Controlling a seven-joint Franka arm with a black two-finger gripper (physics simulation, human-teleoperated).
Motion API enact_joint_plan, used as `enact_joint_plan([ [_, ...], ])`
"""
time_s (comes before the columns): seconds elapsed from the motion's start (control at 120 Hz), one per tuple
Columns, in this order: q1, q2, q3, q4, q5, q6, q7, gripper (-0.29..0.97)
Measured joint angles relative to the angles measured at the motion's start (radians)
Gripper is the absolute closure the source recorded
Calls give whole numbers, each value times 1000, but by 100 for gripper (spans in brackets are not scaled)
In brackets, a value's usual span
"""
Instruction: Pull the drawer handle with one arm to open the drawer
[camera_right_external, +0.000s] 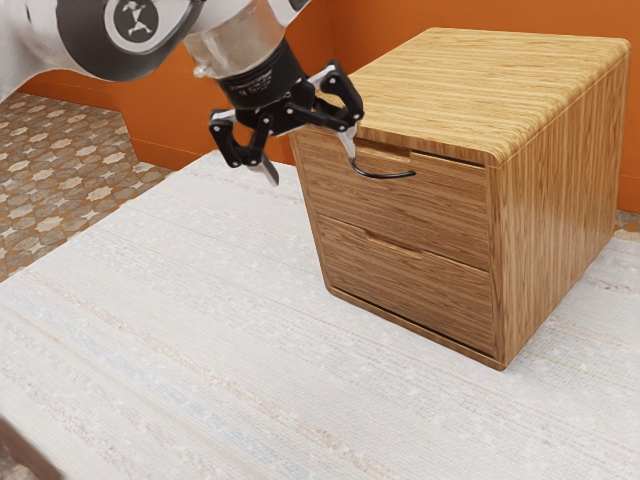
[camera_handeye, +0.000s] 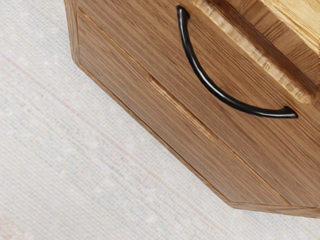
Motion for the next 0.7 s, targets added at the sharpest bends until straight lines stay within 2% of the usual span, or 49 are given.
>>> enact_joint_plan([
  [0.317, -28, 32, 8, -46, 4, 154, -287, 0],
  [0.7, -11, 30, 12, -122, 3, 253, -481, 0],
])
